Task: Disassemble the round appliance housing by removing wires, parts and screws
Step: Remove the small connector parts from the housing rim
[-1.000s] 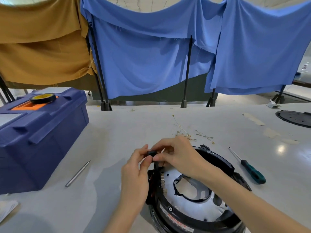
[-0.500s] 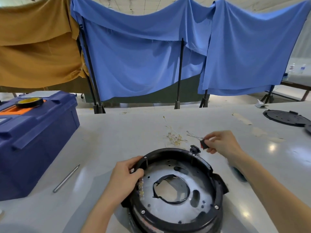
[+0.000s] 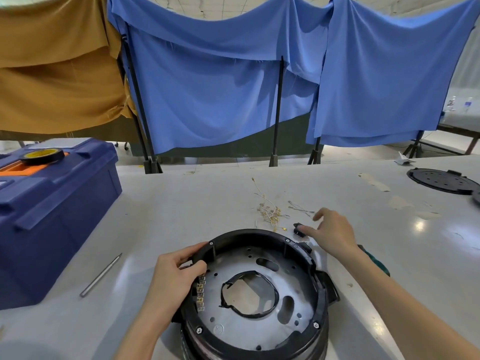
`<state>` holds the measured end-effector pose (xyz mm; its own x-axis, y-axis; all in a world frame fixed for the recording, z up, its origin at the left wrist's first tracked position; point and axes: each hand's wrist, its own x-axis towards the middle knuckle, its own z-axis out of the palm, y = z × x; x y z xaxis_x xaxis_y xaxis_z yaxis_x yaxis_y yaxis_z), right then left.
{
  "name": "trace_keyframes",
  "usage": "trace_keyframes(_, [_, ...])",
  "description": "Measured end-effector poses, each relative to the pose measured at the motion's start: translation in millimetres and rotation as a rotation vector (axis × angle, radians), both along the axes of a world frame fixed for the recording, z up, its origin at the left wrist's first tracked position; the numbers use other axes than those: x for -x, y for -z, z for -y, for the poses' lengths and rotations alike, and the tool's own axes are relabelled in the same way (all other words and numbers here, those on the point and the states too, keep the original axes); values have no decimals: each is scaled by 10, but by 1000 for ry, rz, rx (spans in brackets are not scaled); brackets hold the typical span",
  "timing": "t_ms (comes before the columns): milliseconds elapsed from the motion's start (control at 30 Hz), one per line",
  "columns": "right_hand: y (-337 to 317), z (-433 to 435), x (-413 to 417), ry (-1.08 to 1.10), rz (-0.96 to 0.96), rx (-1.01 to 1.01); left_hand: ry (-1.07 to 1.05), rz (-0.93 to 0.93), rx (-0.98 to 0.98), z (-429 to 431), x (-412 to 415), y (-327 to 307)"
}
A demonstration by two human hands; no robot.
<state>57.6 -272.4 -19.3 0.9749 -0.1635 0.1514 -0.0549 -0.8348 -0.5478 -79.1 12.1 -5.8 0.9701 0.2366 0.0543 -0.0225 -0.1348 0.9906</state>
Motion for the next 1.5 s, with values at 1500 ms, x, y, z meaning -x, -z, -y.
trace_keyframes(1500, [-421, -1578, 1017, -919, -41, 206, -10, 268, -316, -364, 328, 221])
